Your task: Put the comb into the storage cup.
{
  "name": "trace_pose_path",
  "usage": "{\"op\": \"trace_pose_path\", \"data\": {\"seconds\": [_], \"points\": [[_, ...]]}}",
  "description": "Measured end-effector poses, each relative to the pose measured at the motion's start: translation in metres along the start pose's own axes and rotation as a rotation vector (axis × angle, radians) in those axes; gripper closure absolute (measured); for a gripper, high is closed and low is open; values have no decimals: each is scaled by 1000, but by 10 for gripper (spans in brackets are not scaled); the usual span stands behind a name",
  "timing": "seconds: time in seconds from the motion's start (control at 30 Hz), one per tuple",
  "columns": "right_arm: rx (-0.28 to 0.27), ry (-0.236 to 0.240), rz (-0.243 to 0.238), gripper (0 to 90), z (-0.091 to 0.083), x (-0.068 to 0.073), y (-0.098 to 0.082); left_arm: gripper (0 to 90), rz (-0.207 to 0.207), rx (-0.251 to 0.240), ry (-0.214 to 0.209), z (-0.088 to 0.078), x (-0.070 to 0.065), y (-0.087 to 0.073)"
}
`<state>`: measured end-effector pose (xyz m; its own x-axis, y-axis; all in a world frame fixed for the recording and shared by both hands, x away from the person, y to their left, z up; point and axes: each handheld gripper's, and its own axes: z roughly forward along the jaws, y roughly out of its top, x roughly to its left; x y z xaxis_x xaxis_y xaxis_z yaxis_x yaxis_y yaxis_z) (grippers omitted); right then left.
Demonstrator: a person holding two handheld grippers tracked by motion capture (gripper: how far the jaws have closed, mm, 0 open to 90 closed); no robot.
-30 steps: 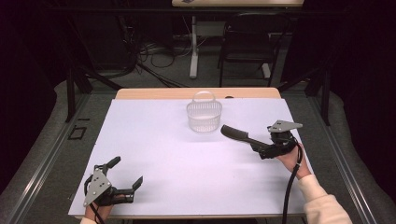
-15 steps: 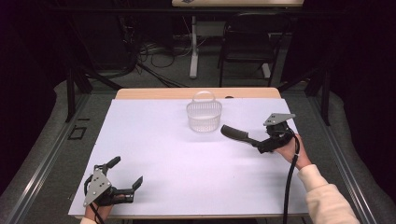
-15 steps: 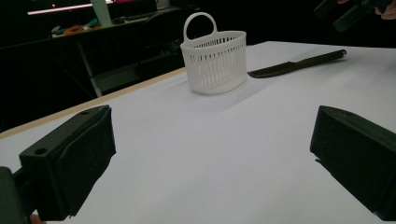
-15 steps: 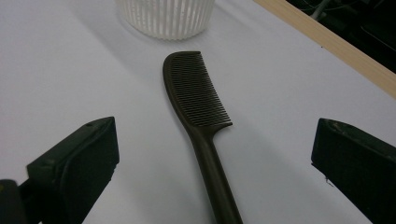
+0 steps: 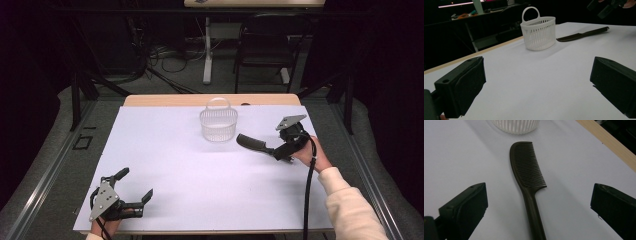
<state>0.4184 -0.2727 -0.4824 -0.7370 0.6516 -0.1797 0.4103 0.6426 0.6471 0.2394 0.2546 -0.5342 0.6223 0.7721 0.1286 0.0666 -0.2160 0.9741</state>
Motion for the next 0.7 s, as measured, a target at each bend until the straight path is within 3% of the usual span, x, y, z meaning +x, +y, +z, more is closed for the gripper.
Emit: {"op": "trace_pose_path", "data": {"seconds": [0.7], "points": [[165,68,-67,2,22,-9,15,1,-1,-1,-3,0,0,0]]}}
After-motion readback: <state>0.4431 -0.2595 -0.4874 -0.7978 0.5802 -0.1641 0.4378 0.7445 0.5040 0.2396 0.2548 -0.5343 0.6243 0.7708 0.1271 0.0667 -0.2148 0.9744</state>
